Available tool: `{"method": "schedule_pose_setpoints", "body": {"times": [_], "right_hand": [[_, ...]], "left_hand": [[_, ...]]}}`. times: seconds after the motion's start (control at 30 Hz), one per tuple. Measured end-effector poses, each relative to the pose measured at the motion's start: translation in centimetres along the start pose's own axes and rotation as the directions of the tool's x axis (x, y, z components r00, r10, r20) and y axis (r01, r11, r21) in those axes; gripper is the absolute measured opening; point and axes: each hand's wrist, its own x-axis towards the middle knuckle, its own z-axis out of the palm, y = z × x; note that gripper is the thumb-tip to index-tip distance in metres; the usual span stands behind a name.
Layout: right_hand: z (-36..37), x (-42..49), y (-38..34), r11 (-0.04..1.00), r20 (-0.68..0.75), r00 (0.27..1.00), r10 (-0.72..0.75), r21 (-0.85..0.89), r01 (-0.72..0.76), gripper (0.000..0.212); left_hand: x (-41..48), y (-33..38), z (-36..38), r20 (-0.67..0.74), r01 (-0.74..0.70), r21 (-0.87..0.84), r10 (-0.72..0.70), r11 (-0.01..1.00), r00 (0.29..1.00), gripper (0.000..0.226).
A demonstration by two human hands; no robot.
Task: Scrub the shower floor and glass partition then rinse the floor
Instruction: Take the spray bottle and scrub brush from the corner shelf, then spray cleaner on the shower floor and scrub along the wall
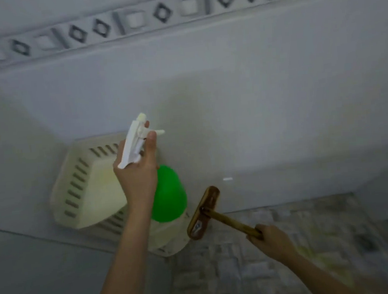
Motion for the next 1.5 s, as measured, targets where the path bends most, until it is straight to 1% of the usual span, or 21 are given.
{"method": "schedule_pose_setpoints", "body": {"times": [0.1,0.2,0.27,0.33,0.43,0.5,0.57,0.63,0.73,0.77,0.83,0.9,0.93,1.0,1.03,1.13,1.2,1.27,1.33,1.43,1.5], "right_hand": [[-0.2,-4.6,6.9,0.986,-0.056,0.986,0.154,0.065,-0.15,0.032],[-0.1,-8.3,13.2,0.954,-0.09,0.957,0.276,0.15,-0.261,0.03],[0.0,-10.4,17.0,0.922,-0.109,0.924,0.365,0.177,-0.344,0.028],[0.8,-12.9,22.0,0.863,-0.12,0.866,0.486,0.224,-0.454,0.028],[3.3,-15.9,27.7,0.751,-0.145,0.755,0.64,0.328,-0.573,0.03],[5.3,-17.3,31.5,0.652,-0.153,0.658,0.737,0.416,-0.634,0.031],[8.6,-17.6,36.0,0.544,-0.156,0.546,0.823,0.49,-0.681,0.032],[11.4,-17.0,39.8,0.447,-0.147,0.445,0.883,0.552,-0.704,0.032],[16.0,-15.3,45.3,0.333,-0.144,0.316,0.938,0.634,-0.698,0.033],[17.1,-14.7,46.8,0.307,-0.148,0.281,0.948,0.649,-0.696,0.033],[21.3,-12.7,50.8,0.248,-0.139,0.212,0.967,0.689,-0.681,0.034],[24.9,-10.6,54.3,0.223,-0.145,0.171,0.974,0.725,-0.652,0.036],[27.0,-9.5,56.0,0.223,-0.162,0.154,0.975,0.731,-0.644,0.038],[30.0,-7.7,58.6,0.219,-0.174,0.134,0.976,0.737,-0.639,0.04],[31.3,-7.0,59.7,0.229,-0.189,0.131,0.973,0.74,-0.632,0.04],[34.7,-5.0,62.5,0.239,-0.189,0.146,0.971,0.761,-0.604,0.042],[36.5,-4.0,63.6,0.259,-0.21,0.153,0.966,0.754,-0.604,0.044],[36.7,-3.7,63.8,0.265,-0.206,0.166,0.964,0.758,-0.596,0.044],[37.2,-3.4,63.3,0.257,-0.169,0.202,0.965,0.771,-0.583,0.04],[37.7,-3.1,62.4,0.217,-0.075,0.276,0.958,0.82,-0.53,0.025],[37.8,-2.9,61.8,0.222,-0.044,0.33,0.943,0.821,-0.526,0.018]], "left_hand": [[-6.1,-0.6,4.0,0.213,0.018,-0.008,-0.016,1.0,0.977,0.031],[-11.8,-2.7,8.2,0.404,0.031,-0.01,-0.024,0.999,0.915,0.026],[-15.6,-4.6,11.3,0.492,0.054,-0.029,-0.032,0.998,0.87,0.027],[-20.8,-7.0,15.2,0.625,0.088,-0.006,-0.065,0.996,0.778,0.026],[-26.9,-10.5,19.1,0.775,0.066,0.027,-0.063,0.997,0.629,0.012],[-31.2,-13.6,21.9,0.844,0.027,0.058,-0.064,0.998,0.532,0.005],[-36.0,-17.7,24.8,0.899,-0.023,0.071,-0.054,0.997,0.435,0.006],[-39.3,-22.0,26.9,0.936,-0.021,0.07,-0.058,0.997,0.348,0.011],[-43.4,-30.1,29.4,0.98,-0.069,0.08,-0.066,0.994,0.186,0.026],[-44.2,-32.4,30.1,0.987,-0.081,0.094,-0.082,0.992,0.135,0.024],[-46.7,-39.0,31.3,0.994,-0.13,0.106,-0.103,0.986,0.029,0.009],[-48.7,-44.8,32.4,0.993,-0.163,0.104,-0.11,0.981,-0.031,0.009],[-49.8,-48.0,32.9,0.993,-0.191,0.097,-0.108,0.977,-0.044,0.01],[-51.4,-52.6,33.6,0.988,-0.244,0.131,-0.148,0.961,-0.053,0.016],[-52.0,-54.8,33.8,0.984,-0.238,0.151,-0.169,0.959,-0.056,0.022],[-53.8,-59.8,34.4,0.978,-0.25,0.176,-0.198,0.952,-0.065,0.046],[-54.8,-62.4,34.0,0.981,-0.3,0.136,-0.171,0.944,-0.093,0.058],[-55.0,-63.6,33.8,0.986,-0.312,0.12,-0.151,0.942,-0.077,0.061],[-55.1,-64.4,33.1,0.991,-0.31,0.086,-0.114,0.947,-0.075,0.063],[-55.2,-64.5,32.1,0.989,-0.32,0.072,-0.11,0.945,-0.1,0.05],[-55.4,-64.9,31.6,0.987,-0.341,0.083,-0.125,0.937,-0.101,0.057]]}}
